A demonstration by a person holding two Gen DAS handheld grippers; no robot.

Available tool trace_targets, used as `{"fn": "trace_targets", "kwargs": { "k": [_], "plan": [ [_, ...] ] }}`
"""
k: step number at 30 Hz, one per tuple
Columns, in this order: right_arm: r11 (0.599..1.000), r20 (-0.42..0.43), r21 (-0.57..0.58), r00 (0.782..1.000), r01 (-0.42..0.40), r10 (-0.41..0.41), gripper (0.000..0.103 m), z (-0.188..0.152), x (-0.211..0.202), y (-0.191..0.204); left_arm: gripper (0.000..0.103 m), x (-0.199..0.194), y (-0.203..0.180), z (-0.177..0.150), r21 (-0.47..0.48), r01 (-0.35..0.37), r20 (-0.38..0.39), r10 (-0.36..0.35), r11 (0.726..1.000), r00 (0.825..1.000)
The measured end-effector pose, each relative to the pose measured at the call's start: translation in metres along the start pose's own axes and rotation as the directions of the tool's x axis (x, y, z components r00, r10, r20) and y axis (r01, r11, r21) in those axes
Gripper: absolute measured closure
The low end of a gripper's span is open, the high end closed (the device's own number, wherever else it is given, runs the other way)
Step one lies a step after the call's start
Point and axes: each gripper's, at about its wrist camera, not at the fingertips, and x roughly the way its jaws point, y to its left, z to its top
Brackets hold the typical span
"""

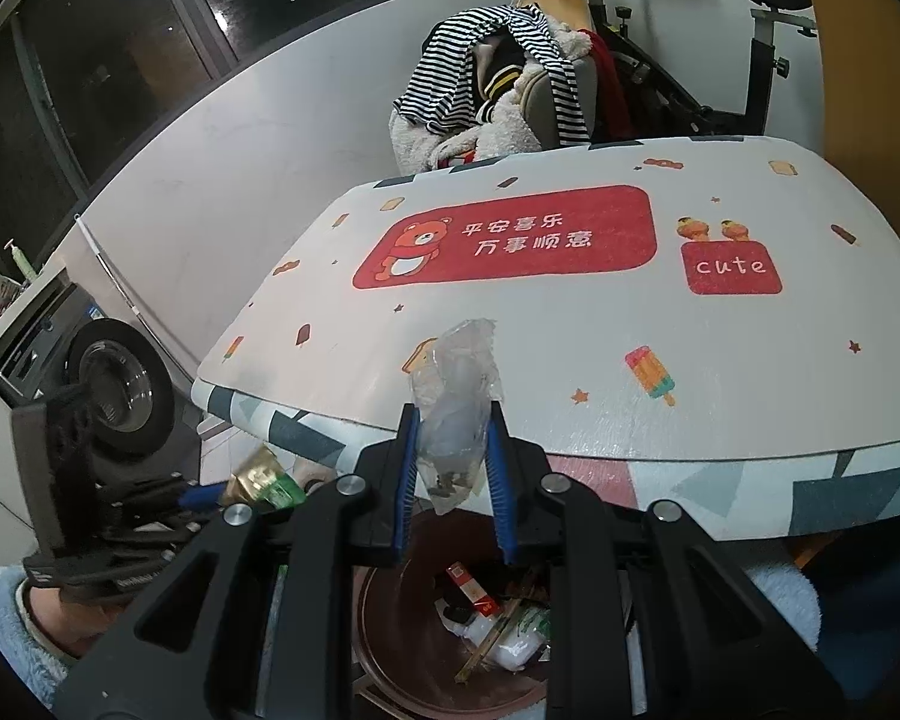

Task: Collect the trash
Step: 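Lower the wrapper and plastic bag into the brown bin and open both tools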

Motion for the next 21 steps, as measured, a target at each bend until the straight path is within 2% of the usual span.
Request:
{"fn": "trace_targets", "kwargs": {
  "k": [2, 4, 6, 8, 14, 16, 21],
  "plan": [
    [1.000, -0.006, 0.005, 1.000, -0.004, 0.004, 0.079, 0.000, 0.001, -0.002, 0.023, 0.001, 0.001, -0.001, -0.014, -0.012, 0.013, 0.012, 1.000, 1.000],
    [1.000, -0.017, 0.007, 1.000, -0.007, 0.007, 0.079, -0.002, 0.003, -0.003, 0.021, 0.000, 0.005, -0.001, -0.037, -0.019, 0.032, 0.020, 0.999, 0.999],
    [1.000, -0.035, 0.009, 0.999, -0.007, 0.007, 0.079, -0.004, 0.007, -0.003, 0.013, -0.004, 0.007, 0.002, -0.057, -0.038, 0.053, 0.041, 0.998, 0.998],
    [1.000, -0.060, 0.013, 0.998, -0.007, 0.008, 0.078, -0.010, 0.013, -0.003, 0.010, -0.011, 0.012, 0.004, -0.079, -0.053, 0.087, 0.060, 0.995, 0.994],
    [1.000, -0.126, 0.011, 0.992, -0.009, 0.011, 0.078, -0.022, 0.027, 0.002, 0.007, -0.035, 0.025, 0.009, -0.146, -0.111, 0.166, 0.135, 0.983, 0.977],
    [1.000, -0.155, 0.003, 0.988, -0.014, 0.014, 0.078, -0.026, 0.033, 0.005, 0.006, -0.043, 0.034, 0.009, -0.193, -0.143, 0.183, 0.179, 0.971, 0.967],
    [0.999, -0.236, -0.039, 0.972, -0.028, 0.018, 0.078, -0.037, 0.048, 0.017, 0.006, -0.061, 0.050, 0.008, -0.260, -0.162, 0.219, 0.221, 0.952, 0.950]
  ]
}}
